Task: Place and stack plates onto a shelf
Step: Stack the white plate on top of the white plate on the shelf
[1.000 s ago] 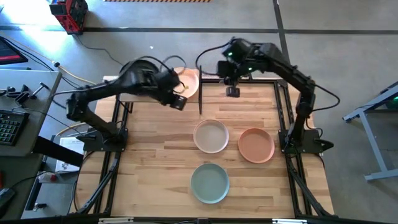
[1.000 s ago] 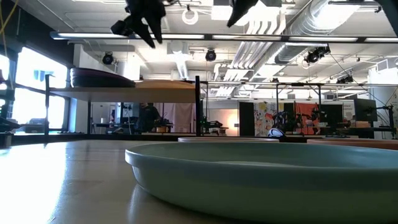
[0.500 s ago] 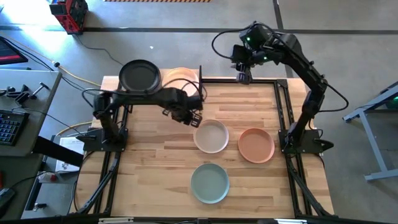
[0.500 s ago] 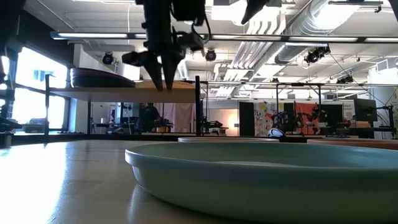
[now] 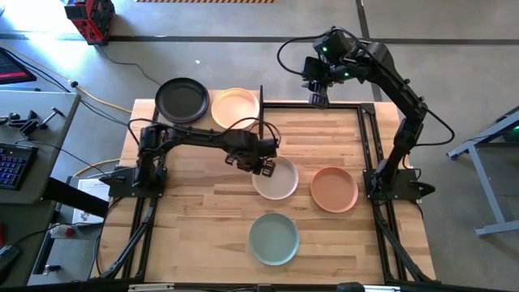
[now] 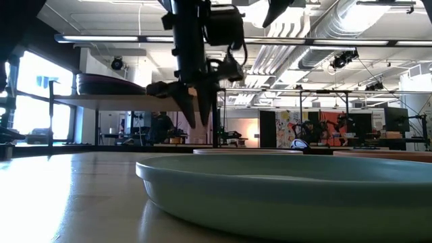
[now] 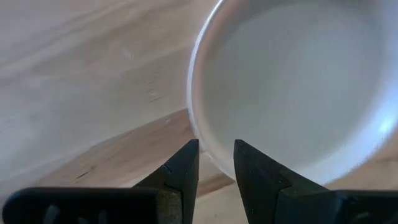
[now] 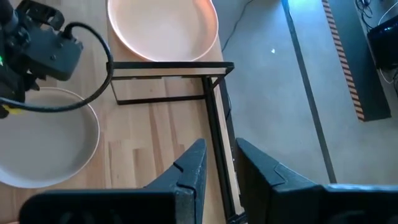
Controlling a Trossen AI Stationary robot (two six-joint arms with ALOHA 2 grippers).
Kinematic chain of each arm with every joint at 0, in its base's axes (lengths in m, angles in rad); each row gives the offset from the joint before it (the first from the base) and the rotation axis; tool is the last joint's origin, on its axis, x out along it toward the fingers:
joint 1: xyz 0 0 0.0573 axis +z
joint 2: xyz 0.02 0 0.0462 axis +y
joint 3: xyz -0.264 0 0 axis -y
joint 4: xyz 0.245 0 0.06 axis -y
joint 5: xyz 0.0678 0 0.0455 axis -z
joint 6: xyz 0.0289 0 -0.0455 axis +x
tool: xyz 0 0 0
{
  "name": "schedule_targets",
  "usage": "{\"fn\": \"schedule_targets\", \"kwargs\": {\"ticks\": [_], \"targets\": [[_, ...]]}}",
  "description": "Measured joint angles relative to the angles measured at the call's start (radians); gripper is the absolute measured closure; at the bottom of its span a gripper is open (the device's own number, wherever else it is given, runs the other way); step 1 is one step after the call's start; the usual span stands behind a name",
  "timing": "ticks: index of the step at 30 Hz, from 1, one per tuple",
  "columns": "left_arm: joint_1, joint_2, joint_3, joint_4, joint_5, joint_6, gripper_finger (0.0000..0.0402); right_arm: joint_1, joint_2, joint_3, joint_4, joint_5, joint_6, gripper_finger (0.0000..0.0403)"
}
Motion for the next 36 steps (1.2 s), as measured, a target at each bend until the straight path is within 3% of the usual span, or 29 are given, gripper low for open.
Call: {"fn": "schedule_targets", "kwargs": {"ticks": [10, 36], "targets": [[-0.011, 0.090, 0.000, 0.039, 0.007, -0.035, 0.0312, 0.000, 0.000, 0.000, -0.007, 0.000, 0.000, 0.0341], [0.013, 0.074, 0.000, -0.028, -0.009, -0.035, 0.0312, 0.000, 0.000, 0.000, -0.020, -0.023, 0.000, 0.0341]]}}
